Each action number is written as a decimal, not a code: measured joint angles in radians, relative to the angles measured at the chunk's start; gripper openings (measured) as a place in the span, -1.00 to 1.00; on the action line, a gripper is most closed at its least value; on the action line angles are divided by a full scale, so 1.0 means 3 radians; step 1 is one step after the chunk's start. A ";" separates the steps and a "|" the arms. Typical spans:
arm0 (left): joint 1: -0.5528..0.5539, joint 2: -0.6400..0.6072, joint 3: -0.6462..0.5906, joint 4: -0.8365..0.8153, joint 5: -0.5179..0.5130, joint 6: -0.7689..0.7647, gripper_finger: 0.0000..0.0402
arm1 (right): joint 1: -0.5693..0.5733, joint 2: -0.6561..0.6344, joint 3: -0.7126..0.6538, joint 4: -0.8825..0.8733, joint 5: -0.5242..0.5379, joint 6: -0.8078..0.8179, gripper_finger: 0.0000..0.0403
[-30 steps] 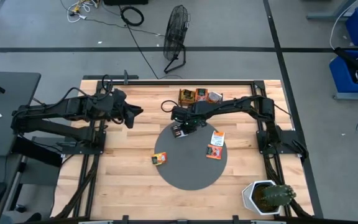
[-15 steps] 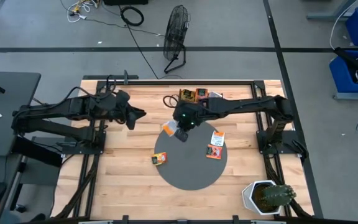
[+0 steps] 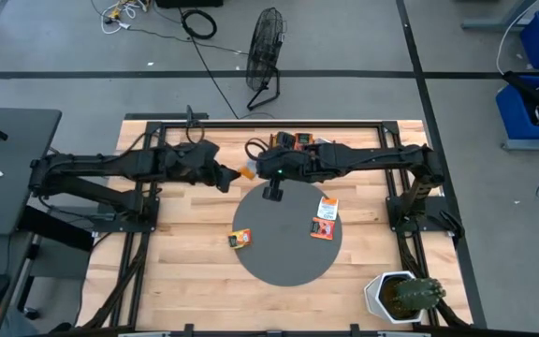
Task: Pick & Place Tea
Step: Put the white tea bag into the right section of the wooden organizer
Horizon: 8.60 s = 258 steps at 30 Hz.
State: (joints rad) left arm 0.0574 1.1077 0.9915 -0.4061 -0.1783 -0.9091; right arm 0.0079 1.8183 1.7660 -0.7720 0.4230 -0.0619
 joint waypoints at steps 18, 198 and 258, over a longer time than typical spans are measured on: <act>-0.0031 0.0134 -0.0001 0.0132 -0.0004 -0.0338 -0.56 | 0.0134 0.0000 -0.0001 -0.0063 0.0012 -0.0450 -1.00; -0.0559 0.0148 -0.0002 0.0616 -0.0782 0.1406 -0.68 | -0.2402 -0.0538 -0.1540 -0.0627 -0.1261 -0.0224 0.04; -0.0291 0.0143 -0.0001 0.0373 -0.0155 0.1314 -0.68 | -0.0954 -0.1299 -0.3861 0.1043 -0.1825 0.3401 0.15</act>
State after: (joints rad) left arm -0.0299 1.1507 0.9911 -0.2941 -0.2249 -0.5150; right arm -0.2783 1.4287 0.6079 -0.4591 -0.1245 0.9585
